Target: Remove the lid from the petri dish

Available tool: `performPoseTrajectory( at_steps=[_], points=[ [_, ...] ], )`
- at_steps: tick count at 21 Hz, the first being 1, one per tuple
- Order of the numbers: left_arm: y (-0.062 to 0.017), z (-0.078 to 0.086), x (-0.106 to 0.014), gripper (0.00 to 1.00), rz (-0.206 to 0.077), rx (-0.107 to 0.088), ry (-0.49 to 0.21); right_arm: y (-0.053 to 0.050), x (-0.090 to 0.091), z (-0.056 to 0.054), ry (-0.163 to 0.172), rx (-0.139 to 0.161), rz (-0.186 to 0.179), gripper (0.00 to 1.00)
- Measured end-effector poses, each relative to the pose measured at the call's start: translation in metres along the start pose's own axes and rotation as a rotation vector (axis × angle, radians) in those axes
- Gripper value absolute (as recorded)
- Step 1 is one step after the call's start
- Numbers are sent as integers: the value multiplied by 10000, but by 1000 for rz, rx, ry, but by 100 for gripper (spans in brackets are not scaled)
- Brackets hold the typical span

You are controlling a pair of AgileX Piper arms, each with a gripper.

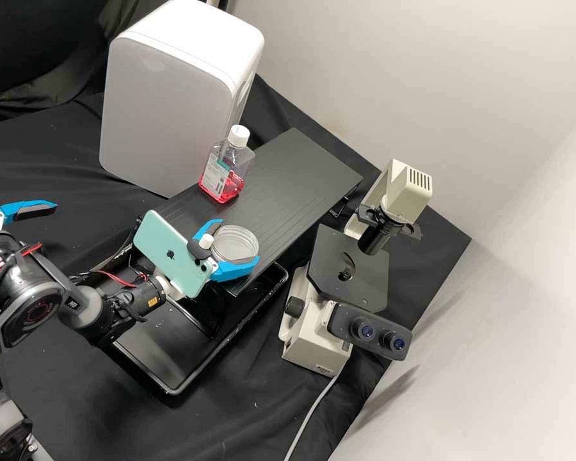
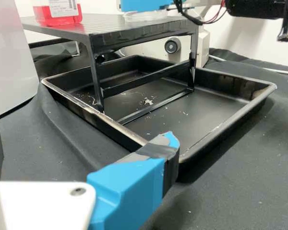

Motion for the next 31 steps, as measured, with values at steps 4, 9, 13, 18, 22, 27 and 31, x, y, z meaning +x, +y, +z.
performPoseTrajectory(
  at_steps=[4,9,13,18,22,27,31],
  points=[
    [14,15,16,100,7,-4,-3,36,-7,-32,22,21,23,0],
    [14,15,16,100,7,-4,-3,37,-7,-33,23,21,24,0],
    [14,15,16,100,7,-4,-3,37,-7,-33,23,21,24,0],
    [14,15,16,100,7,-4,-3,-22,-26,-145,66,23,0,0],
    [14,15,16,100,7,-4,-3,-143,-63,-310,122,7,-39,0],
    [14,15,16,100,7,-4,-3,-255,-99,-422,146,-18,-63,0],
    [14,15,16,100,7,-4,-3,-311,-96,-412,134,-19,-77,0]
  ],
)
